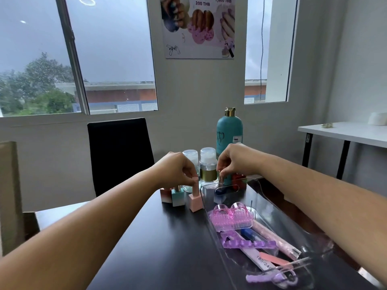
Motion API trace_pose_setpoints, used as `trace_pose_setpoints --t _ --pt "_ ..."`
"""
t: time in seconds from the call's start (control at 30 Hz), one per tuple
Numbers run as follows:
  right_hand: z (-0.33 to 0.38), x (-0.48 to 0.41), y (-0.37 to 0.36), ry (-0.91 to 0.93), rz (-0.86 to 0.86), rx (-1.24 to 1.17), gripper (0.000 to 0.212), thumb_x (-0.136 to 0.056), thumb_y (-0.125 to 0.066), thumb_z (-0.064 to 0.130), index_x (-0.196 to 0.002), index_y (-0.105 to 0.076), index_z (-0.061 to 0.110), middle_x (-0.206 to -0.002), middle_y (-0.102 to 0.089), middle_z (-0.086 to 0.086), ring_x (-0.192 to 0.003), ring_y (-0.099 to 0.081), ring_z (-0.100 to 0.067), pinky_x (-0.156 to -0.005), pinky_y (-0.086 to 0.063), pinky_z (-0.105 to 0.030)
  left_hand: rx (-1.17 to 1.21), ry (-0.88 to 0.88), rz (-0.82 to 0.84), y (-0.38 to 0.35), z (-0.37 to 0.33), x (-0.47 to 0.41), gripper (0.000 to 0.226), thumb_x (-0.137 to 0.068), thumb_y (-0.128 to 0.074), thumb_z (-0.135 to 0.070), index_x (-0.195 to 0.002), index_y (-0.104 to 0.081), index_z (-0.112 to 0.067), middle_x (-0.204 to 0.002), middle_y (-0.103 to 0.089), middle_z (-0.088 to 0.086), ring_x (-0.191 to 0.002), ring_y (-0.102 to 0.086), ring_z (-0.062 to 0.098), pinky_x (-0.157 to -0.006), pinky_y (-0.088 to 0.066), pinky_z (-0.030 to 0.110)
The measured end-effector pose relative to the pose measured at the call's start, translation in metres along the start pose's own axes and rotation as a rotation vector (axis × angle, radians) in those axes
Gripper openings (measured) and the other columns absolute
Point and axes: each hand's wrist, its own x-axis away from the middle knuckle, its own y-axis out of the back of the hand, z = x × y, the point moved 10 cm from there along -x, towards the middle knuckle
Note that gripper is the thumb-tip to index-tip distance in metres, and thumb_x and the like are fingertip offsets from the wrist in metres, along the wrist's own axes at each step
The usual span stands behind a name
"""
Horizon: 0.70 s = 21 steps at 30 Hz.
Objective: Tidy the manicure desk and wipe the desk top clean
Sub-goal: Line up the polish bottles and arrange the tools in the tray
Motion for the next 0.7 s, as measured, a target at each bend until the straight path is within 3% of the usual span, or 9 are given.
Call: trace_pose_setpoints --t 0.13,0.33,0.53,0.7 --pt "-0.012 -0.005 0.002 -0.008 -0.024 0.016 0.015 -0.075 -0.077 0.020 -0.088 -0.076 0.016 -0.076 -0.067 0.013 -0.072 -0.060 0.002 -0.065 -0.044 -0.010 -0.004 0.003 -0.020 -0.008 -0.004 -0.021 0.010 -0.072 -0.074 -0.028 -0.081 -0.075 -0.023 -0.065 -0.063 -0.012 -0.058 -0.053 -0.001 -0.054 -0.034 0.005" --pt "-0.026 -0.010 0.006 -0.003 -0.103 0.059 0.015 -0.077 -0.075 0.019 -0.092 -0.076 0.017 -0.086 -0.071 0.006 -0.076 -0.058 -0.002 -0.063 -0.038 -0.008 0.026 0.025 -0.024 -0.022 -0.010 -0.050 0.010 -0.073 -0.074 -0.027 -0.082 -0.075 -0.024 -0.076 -0.071 -0.007 -0.070 -0.062 0.009 -0.073 -0.051 0.024" --pt "-0.032 -0.011 0.011 0.013 -0.174 0.147 0.018 -0.078 -0.074 0.022 -0.096 -0.075 0.020 -0.095 -0.073 0.005 -0.082 -0.057 -0.006 -0.078 -0.047 -0.022 -0.012 0.036 -0.062 -0.027 -0.014 -0.061 0.013 -0.075 -0.072 -0.031 -0.087 -0.075 -0.028 -0.085 -0.072 -0.009 -0.081 -0.064 0.012 -0.081 -0.053 0.034" --pt "-0.036 -0.011 0.013 0.006 -0.216 0.177 0.018 -0.078 -0.074 0.026 -0.095 -0.075 0.022 -0.095 -0.073 0.004 -0.082 -0.056 -0.008 -0.079 -0.049 -0.027 -0.076 0.049 -0.097 -0.027 -0.017 -0.064 0.014 -0.077 -0.068 -0.036 -0.089 -0.073 -0.032 -0.089 -0.071 -0.011 -0.088 -0.062 0.014 -0.081 -0.053 0.038"
